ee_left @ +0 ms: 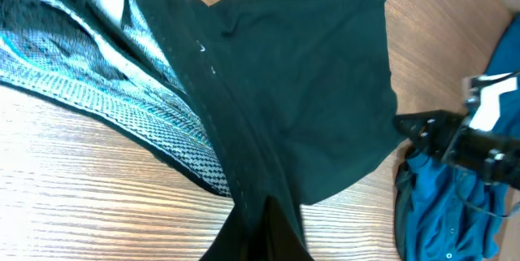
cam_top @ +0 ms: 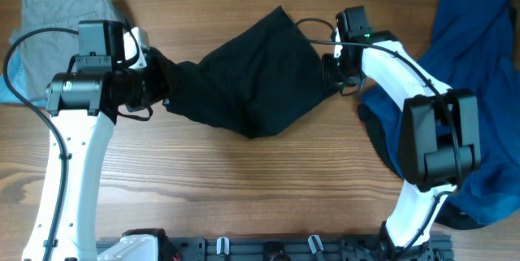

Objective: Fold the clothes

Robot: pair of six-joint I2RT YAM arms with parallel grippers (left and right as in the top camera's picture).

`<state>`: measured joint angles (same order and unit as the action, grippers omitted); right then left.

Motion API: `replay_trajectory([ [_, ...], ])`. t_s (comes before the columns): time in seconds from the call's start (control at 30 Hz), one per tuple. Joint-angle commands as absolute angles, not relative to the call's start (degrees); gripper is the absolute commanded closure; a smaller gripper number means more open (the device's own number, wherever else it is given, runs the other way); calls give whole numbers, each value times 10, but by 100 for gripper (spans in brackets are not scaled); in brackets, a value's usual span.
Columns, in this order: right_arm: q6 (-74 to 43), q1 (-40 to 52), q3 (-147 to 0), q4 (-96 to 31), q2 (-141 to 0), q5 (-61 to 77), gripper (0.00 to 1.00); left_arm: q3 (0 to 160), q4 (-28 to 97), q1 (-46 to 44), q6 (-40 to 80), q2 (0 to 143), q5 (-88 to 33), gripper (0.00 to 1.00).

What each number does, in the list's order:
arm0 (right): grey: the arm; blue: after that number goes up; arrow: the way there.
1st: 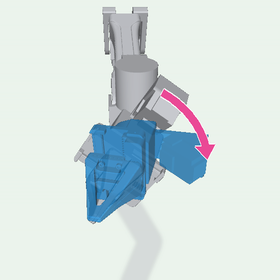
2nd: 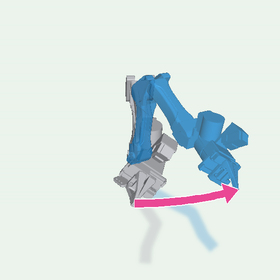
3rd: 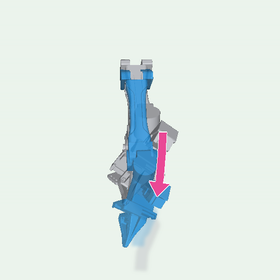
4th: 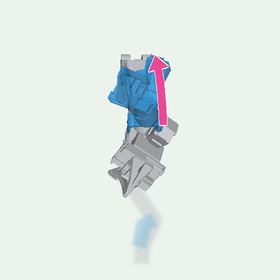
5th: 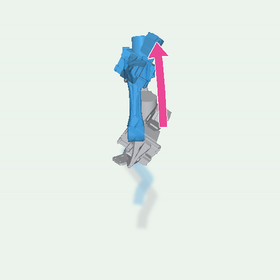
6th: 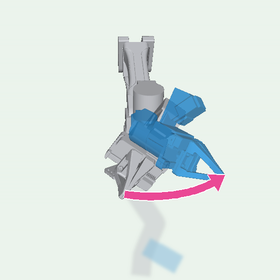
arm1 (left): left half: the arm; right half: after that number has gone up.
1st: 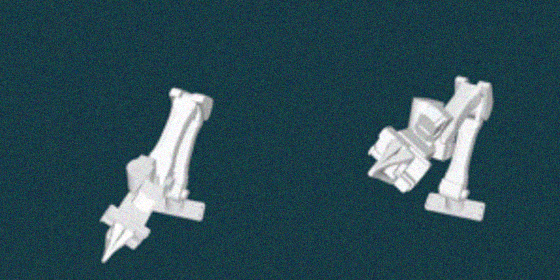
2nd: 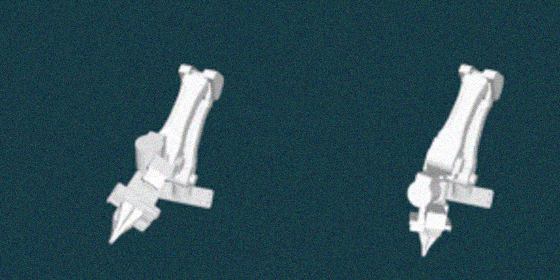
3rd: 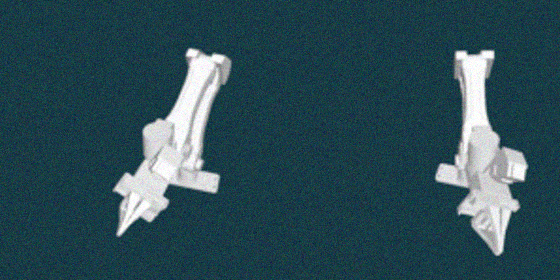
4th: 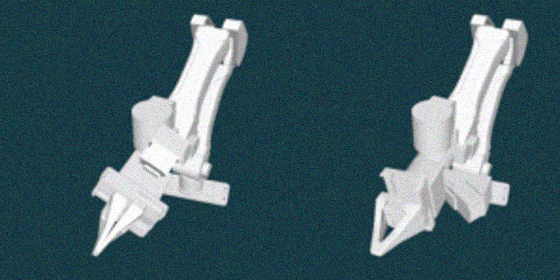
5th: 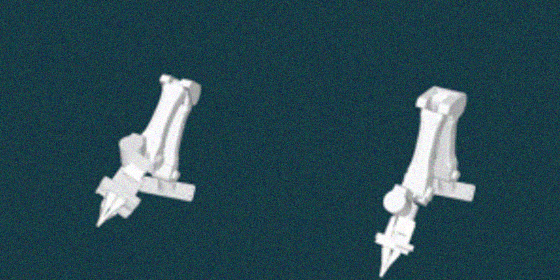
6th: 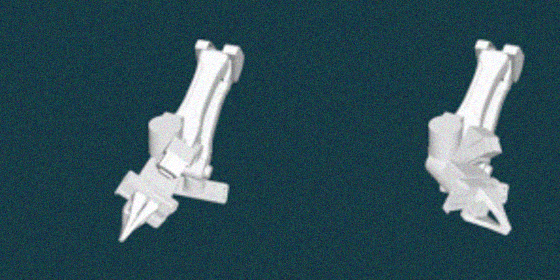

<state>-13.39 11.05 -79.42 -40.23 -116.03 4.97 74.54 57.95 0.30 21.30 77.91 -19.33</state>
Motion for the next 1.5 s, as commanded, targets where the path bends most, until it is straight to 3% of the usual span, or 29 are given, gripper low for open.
replay_trajectory([
  [0.0, -141, 120, -764, -405, -1174, 132, 71, 761, 556, 6, 215, 779, -213, 96],
  [0.17, -159, 150, -741, -404, -1187, 152, 71, 761, 518, -1, 222, 779, -295, 96],
  [0.4, -182, 220, -725, -423, -1185, 138, 73, 761, 459, -76, 249, 782, -307, 96],
  [0.67, -181, 220, -725, -477, -1185, 141, 74, 761, 402, -171, 290, 834, -280, 96],
  [1.37, -181, 221, -725, -487, -1185, 151, 73, 761, 349, -230, 290, 958, -276, 96],
  [1.43, -181, 221, -725, -487, -1185, 151, 73, 761, 349, -230, 290, 958, -276, 91],
  [1.47, -181, 221, -725, -487, -1185, 151, 67, 761, 349, -230, 290, 958, -276, 85],
])
